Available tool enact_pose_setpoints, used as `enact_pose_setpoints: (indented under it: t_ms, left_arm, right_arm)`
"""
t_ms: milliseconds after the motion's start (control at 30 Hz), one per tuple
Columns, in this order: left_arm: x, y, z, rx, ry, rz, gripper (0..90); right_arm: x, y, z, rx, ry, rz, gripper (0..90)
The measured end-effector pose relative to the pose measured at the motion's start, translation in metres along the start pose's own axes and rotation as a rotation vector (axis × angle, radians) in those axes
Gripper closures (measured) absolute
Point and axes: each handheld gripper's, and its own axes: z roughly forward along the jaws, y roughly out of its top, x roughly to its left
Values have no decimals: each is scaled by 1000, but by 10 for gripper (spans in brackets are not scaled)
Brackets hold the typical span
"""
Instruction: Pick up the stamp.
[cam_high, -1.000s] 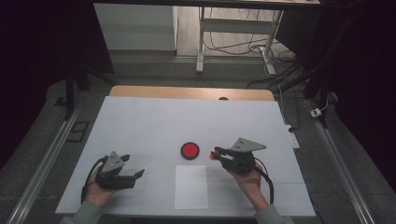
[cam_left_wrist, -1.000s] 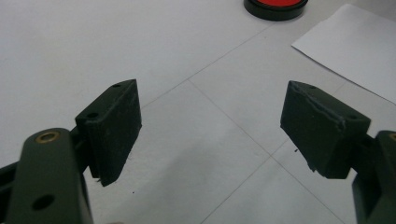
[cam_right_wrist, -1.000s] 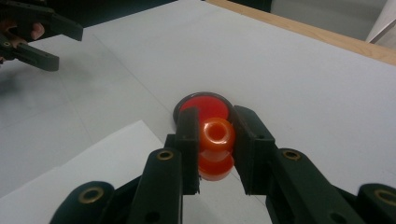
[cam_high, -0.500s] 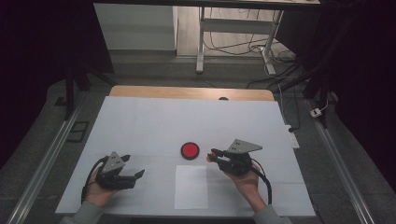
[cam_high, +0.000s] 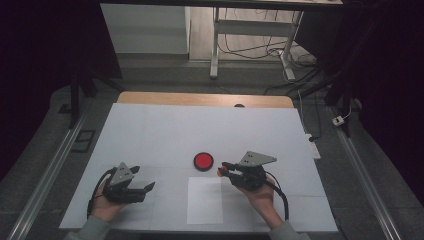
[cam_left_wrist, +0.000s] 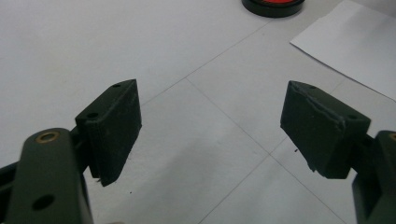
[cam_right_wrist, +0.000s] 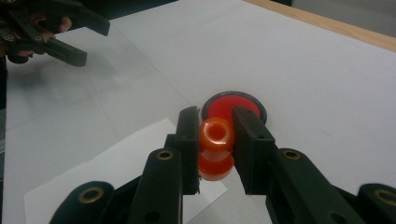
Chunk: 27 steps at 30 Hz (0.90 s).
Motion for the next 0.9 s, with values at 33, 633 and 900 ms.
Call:
enact_pose_setpoints:
  t_ms: [33,633,900]
  left_arm:
    - [0,0,0,0,0,0,205]
    - [0,0,0,0,-2,1,205]
    - [0,0,0,2,-4,1,205]
  right_arm:
    - [0,0,0,0,0,0,718]
    - [12,2,5,12,55,-9,718]
    - [18,2,8,-1,106,9,719]
